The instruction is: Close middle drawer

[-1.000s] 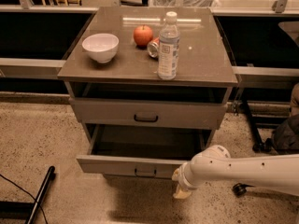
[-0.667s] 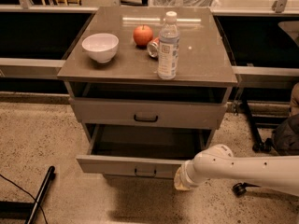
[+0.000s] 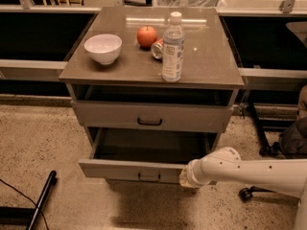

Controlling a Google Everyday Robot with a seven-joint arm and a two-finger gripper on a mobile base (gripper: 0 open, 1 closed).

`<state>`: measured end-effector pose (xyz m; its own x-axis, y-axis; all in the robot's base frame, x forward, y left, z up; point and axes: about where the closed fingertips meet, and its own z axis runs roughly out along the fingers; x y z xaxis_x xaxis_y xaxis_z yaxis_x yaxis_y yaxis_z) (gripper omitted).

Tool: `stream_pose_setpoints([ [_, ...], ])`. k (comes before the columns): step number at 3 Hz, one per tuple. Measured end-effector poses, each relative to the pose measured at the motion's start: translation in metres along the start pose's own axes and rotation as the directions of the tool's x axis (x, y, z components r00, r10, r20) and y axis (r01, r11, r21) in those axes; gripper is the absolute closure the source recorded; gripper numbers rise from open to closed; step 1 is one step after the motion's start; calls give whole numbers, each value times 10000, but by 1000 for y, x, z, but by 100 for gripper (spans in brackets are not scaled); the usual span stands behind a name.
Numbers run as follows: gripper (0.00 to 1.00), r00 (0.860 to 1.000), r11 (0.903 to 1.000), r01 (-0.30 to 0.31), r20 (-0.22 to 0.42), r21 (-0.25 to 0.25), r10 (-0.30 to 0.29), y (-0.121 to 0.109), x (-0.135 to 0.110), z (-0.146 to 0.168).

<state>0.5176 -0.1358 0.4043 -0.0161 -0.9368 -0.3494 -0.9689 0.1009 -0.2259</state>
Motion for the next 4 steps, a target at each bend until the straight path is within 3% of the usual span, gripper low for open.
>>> stream_pose_setpoints([
  [3, 0, 10000, 10000, 5, 12, 20, -5, 0, 0, 0],
  [4, 0, 10000, 10000, 7, 10, 18, -7, 0, 0, 0],
])
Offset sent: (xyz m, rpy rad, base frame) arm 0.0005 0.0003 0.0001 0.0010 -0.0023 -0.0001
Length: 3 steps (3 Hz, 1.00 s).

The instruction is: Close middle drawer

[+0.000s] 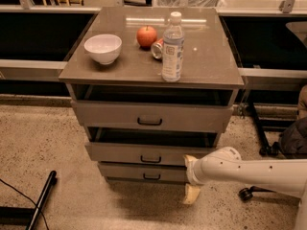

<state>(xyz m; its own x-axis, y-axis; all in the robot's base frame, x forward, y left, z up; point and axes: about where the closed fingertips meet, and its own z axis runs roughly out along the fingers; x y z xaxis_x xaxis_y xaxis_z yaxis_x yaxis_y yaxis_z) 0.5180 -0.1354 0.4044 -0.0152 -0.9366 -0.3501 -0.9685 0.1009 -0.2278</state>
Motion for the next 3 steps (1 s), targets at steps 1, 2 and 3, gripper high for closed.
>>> stream_pose_setpoints([
  [1, 3, 9995, 9990, 181, -256, -401, -191, 4, -10, -7],
  [2, 25, 9996, 9979, 277, -94, -591, -283, -4, -19, -10],
  [3, 21, 9998, 9996, -154, 116, -243, 157, -25, -9, -4],
])
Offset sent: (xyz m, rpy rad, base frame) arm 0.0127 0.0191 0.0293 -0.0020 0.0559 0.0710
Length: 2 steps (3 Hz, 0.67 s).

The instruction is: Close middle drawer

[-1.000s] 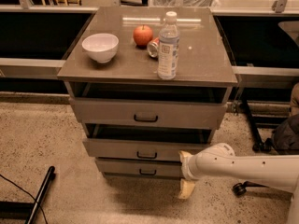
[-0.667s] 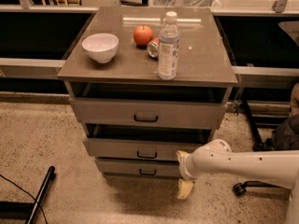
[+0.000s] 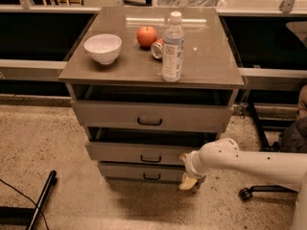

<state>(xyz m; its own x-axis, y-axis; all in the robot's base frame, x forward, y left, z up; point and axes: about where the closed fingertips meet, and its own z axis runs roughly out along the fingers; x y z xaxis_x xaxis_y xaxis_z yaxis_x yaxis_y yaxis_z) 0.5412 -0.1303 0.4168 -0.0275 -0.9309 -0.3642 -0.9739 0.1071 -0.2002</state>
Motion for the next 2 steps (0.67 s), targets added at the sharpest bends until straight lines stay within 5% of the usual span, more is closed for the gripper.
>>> stream_pose_setpoints([
  [1, 0, 9967, 9940, -643, 555, 887, 595, -24, 10, 6],
  [2, 0, 9945, 9886, -872, 693, 1229, 791, -32, 14, 10],
])
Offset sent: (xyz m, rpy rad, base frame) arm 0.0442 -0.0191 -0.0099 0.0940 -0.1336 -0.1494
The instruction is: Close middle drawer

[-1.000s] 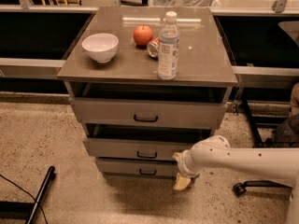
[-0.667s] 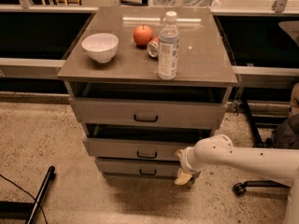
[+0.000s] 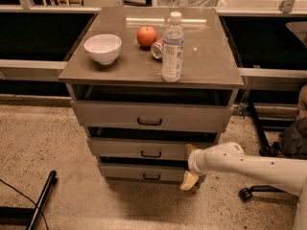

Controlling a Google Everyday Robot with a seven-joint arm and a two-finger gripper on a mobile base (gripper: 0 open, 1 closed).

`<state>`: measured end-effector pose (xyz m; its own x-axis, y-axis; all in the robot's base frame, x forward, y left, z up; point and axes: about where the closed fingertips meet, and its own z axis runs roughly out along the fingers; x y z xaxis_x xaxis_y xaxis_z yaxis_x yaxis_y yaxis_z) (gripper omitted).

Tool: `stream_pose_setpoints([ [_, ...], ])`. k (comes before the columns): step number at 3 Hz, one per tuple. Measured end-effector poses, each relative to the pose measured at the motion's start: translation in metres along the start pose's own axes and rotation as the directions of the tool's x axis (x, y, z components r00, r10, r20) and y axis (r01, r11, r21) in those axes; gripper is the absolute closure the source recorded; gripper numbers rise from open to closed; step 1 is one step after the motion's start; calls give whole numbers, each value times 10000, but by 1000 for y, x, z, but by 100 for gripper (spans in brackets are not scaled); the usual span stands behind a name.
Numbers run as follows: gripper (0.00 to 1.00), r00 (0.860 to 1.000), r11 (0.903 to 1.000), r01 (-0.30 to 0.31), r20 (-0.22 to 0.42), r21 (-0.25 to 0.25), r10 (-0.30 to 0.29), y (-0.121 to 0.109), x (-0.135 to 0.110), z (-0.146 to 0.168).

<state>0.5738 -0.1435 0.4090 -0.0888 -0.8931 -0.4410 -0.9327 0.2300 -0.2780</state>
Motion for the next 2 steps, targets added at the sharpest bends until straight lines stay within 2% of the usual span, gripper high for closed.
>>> stream_pose_setpoints([
  [1, 0, 9995, 9988, 312, -91, -367, -315, 31, -1, -20],
  [2, 0, 9995, 9988, 312, -91, -367, -315, 31, -1, -20],
])
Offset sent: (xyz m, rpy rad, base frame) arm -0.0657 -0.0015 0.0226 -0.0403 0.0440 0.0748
